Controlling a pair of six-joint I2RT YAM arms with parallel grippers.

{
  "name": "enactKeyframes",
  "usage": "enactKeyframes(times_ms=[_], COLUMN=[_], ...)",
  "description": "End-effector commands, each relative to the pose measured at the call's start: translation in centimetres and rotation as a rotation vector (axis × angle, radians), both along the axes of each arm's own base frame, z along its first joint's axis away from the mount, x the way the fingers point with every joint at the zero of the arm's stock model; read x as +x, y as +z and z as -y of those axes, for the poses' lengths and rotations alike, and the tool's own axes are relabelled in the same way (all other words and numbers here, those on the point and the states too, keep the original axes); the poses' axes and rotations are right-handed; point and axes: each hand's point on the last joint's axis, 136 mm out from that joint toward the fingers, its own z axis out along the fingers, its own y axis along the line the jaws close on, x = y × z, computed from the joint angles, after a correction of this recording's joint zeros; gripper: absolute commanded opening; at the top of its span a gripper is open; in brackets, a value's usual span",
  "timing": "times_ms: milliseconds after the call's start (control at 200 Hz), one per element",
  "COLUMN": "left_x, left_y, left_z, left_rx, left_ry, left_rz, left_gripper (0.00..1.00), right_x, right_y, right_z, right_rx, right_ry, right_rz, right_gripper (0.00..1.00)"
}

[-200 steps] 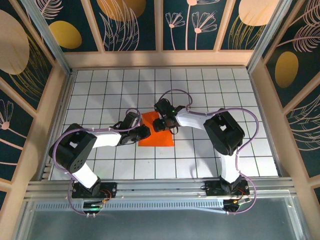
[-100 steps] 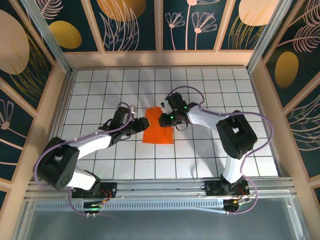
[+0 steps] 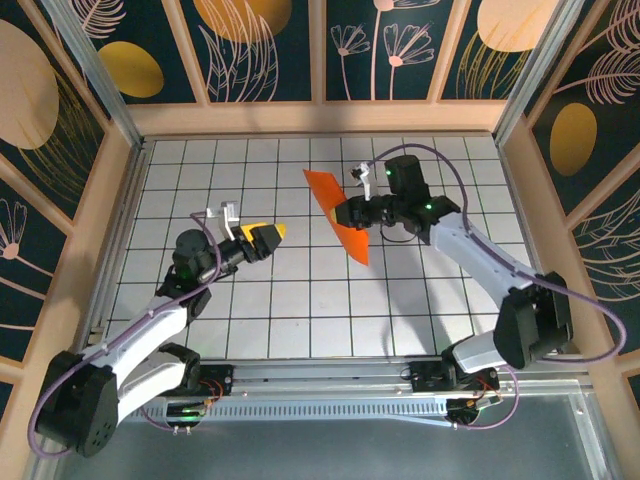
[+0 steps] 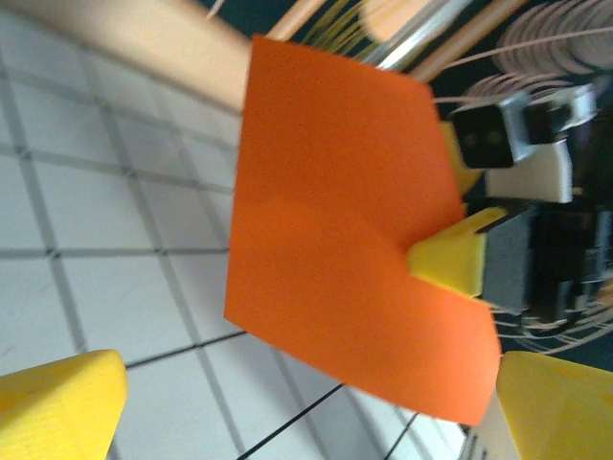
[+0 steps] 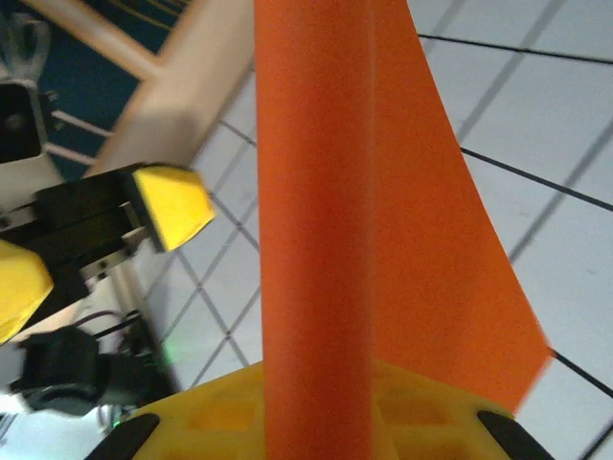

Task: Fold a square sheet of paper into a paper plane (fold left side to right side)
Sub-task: Pick up the square sheet of paper from the center of the table, then place a square sheet of paper at the center of the table.

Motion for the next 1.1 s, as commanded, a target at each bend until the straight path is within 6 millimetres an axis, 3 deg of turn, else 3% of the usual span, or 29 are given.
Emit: enactKeyframes(times_ms=[0,145,280,370,525,606,736,836,996,1091], left_x=[-1.5,-2.0,-2.3,-2.7,-3.4,-3.5,-3.0,-2.3,-1.0,0.6], left_y=[4.5,6.3,7.7,8.7,9.3,9.0,8.1,6.8,4.5,1.2], left_z=[0.6,1.3,2.2,3.0,4.0,4.2,4.4,4.5,4.3,3.9], left_rx=[-0.045,-0.066,-0.075,-0.078,-0.073,-0.063,-0.027,0.003,0.027,0.074], left_ry=[-0.083,-0.142,-0.207,-0.279,-0.382,-0.406,-0.405,-0.386,-0.33,-0.255], left_rz=[0.193,0.258,0.305,0.332,0.357,0.358,0.343,0.308,0.211,0.069], left_gripper=[0.99,0.99,0.99,0.99,0.97,0.85,0.27,0.0,0.0,0.0], right_x=[-3.4,-6.4,-8.7,-9.6,-8.5,-7.6,-6.2,-5.2,-2.9,-1.1], right_y=[5.7,10.0,12.2,12.5,11.1,10.4,9.2,8.1,6.0,4.2], right_z=[-0.3,-0.3,-0.4,-0.6,-1.1,-1.2,-0.7,-0.3,1.1,2.5], right_rx=[0.138,0.252,0.314,0.331,0.296,0.268,0.232,0.199,0.124,0.082], right_ry=[0.144,0.255,0.348,0.393,0.375,0.352,0.3,0.264,0.135,0.021], right_rz=[0.079,0.144,0.175,0.178,0.161,0.162,0.157,0.14,0.143,0.127], right_gripper=[0.19,0.18,0.18,0.18,0.18,0.18,0.18,0.2,0.34,0.46])
